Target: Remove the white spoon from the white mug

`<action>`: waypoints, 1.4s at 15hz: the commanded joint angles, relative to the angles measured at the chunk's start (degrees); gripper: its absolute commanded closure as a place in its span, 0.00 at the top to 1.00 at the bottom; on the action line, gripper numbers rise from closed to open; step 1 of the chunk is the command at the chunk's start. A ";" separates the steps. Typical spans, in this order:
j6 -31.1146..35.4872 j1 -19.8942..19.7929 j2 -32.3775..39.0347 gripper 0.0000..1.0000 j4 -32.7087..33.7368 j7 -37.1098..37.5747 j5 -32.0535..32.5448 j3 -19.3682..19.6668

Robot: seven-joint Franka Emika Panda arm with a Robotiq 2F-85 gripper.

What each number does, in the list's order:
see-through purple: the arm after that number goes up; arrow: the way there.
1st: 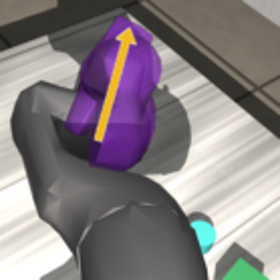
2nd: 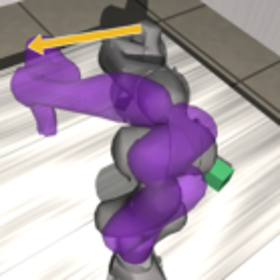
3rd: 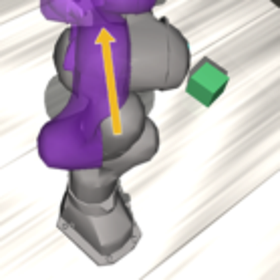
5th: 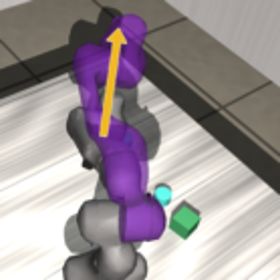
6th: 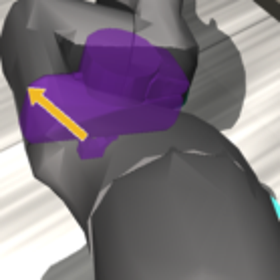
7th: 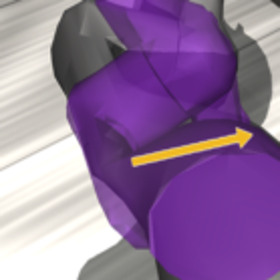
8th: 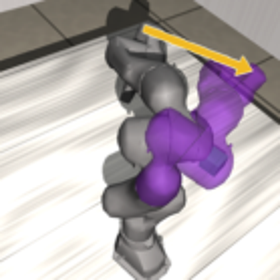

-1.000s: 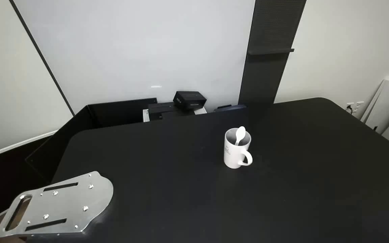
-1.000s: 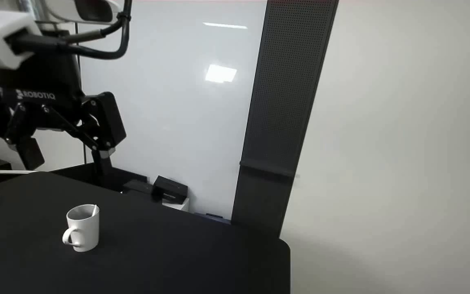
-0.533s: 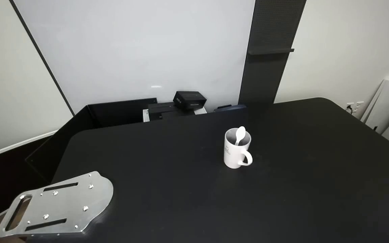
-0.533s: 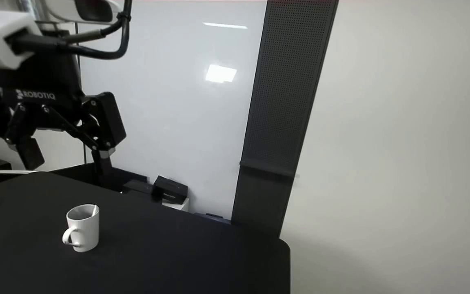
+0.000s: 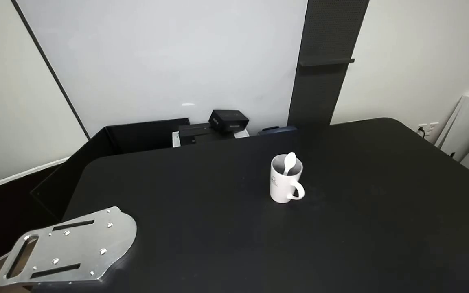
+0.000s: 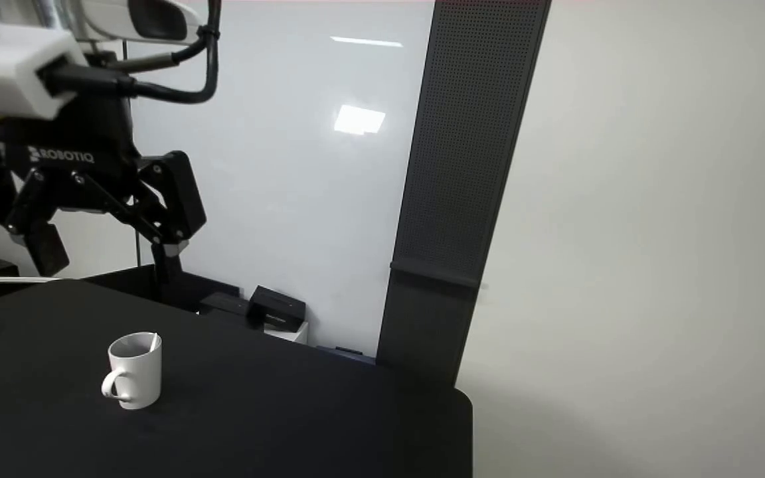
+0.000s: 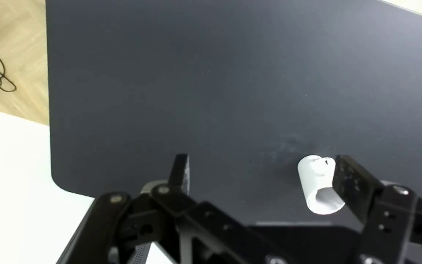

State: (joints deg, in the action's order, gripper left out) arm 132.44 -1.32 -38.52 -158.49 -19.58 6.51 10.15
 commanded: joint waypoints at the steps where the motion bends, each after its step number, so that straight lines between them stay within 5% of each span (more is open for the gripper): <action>1: 1.89 2.14 6.58 1.00 4.45 -3.74 -2.17 2.01; 10: 6.50 2.97 28.46 1.00 21.04 -5.83 -6.33 0.99; 21: 5.73 0.40 50.31 1.00 42.44 -6.66 -9.50 -6.22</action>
State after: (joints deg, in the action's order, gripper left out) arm 139.70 0.65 5.99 -122.99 -24.95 -1.42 6.70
